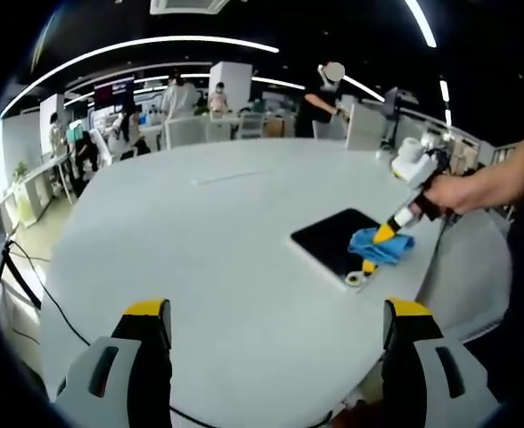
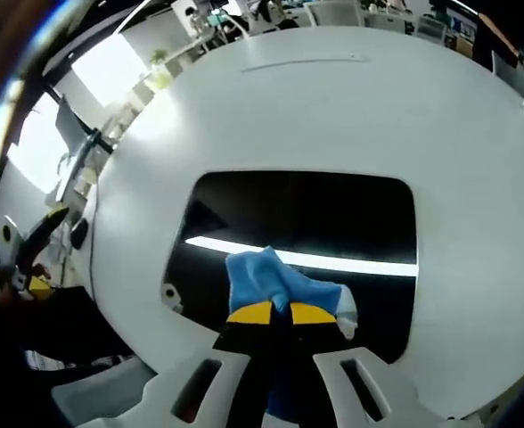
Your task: Wipe the mirror surface with the cleaning cloth until all visible marks leave the cleaned area.
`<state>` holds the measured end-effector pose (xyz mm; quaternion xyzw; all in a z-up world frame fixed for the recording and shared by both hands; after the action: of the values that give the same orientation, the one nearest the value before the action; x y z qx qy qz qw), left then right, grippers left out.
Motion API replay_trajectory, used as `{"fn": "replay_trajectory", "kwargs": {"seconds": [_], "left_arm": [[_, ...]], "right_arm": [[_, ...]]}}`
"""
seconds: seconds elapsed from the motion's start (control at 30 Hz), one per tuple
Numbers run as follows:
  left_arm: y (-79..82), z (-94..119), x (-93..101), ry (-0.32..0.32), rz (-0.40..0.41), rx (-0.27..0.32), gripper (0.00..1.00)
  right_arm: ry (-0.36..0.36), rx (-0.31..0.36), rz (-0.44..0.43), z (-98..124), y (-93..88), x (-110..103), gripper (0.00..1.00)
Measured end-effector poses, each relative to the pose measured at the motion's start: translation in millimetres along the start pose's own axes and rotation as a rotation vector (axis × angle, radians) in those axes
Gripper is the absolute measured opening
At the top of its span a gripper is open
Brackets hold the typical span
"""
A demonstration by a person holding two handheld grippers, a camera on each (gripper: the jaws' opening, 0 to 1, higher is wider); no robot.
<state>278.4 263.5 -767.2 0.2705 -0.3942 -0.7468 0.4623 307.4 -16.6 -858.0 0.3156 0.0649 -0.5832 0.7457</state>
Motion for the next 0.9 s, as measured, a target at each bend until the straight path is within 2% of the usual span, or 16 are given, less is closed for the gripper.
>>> {"fn": "replay_trajectory", "kwargs": {"seconds": [0.47, 0.9], "left_arm": [[-2.6, 1.2, -8.2, -0.002, 0.000, 0.005, 1.00], [-5.8, 5.0, -11.5, 0.006, 0.010, 0.007, 1.00]], "right_arm": [[0.031, -0.032, 0.050, -20.5, 4.5, -31.6, 0.00], [0.058, -0.039, 0.058, -33.7, 7.1, -52.2, 0.00]]}}
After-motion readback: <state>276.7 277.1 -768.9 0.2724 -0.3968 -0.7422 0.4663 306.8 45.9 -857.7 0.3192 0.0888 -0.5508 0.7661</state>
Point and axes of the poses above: the point that each gripper's makers call its tool centre point, and the gripper's own axes: z roughly backward along the fingers, x roughly to its right, y roughly out of its top, the point moved 1 cm from there along z, roughly backward along the fingers, and after that the axes turned 15 degrees about y, right-handed, at the moved point
